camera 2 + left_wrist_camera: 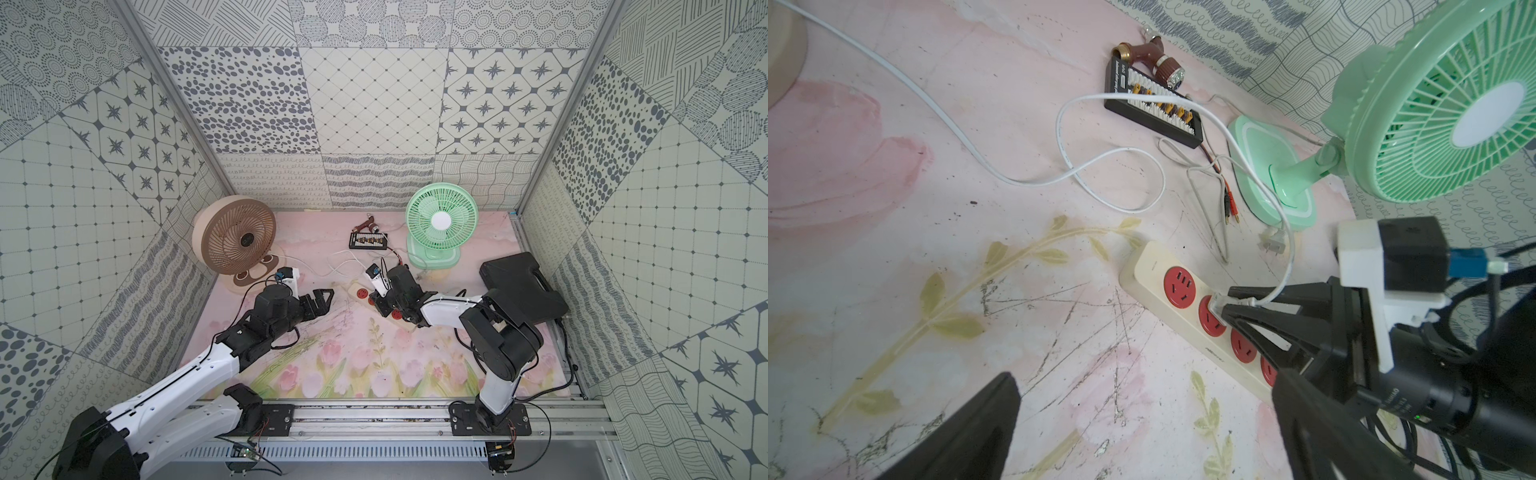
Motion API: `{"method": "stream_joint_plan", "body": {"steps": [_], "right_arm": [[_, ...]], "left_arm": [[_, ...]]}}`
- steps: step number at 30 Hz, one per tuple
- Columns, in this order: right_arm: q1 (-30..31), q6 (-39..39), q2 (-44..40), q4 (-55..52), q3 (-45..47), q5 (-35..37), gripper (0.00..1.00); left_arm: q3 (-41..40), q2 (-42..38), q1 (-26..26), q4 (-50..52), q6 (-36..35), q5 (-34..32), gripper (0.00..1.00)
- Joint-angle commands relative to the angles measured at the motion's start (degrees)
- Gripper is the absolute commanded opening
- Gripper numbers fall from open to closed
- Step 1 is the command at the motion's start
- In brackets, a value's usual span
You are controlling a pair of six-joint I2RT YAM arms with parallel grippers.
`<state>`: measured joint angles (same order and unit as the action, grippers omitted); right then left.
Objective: Plug the desk fan into the power strip
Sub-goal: Insert the plug into the socket.
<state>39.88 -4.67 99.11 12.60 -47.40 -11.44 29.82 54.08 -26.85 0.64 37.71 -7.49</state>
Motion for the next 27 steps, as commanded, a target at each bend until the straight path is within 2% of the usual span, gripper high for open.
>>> {"method": "stream_joint_plan", "body": {"steps": [1, 8, 18, 19, 23, 24, 27], "right_arm": [[0.1, 3.2, 1.3, -12.1, 3.6, -3.1, 0.06], [0.0, 5.2, -2.3, -14.4, 1.7, -2.3, 0.31], [0.2, 9.8, -14.5, -18.5, 1.3, -0.3, 0.56], [0.2, 10.2, -16.1, -18.9, 2.0, 0.2, 0.61], [-0.2, 11.0, -22.1, -19.6, 6.0, 0.9, 0.92], [-0.5, 11.0, -23.0, -19.7, 7.1, 0.5, 0.96], [-1.3, 12.8, -24.2, -19.6, 9.7, 2.3, 0.97]], "left_arm": [[-0.3, -0.1, 0.2, -1.4, -1.3, 0.0, 0.99], [-0.4, -0.1, 0.1, -1.5, -1.2, 0.1, 0.99], [-0.6, -0.9, 0.1, -1.4, -1.1, 0.2, 0.99], [-0.7, -1.1, 0.1, -1.4, -1.1, 0.3, 0.99], [-0.6, -0.8, 0.1, -1.4, -0.6, 0.7, 0.99], [-0.7, -0.7, 0.1, -1.6, -0.5, 0.8, 0.99], [-0.7, -0.6, 0.1, -1.8, -0.2, 1.3, 1.0]]}}
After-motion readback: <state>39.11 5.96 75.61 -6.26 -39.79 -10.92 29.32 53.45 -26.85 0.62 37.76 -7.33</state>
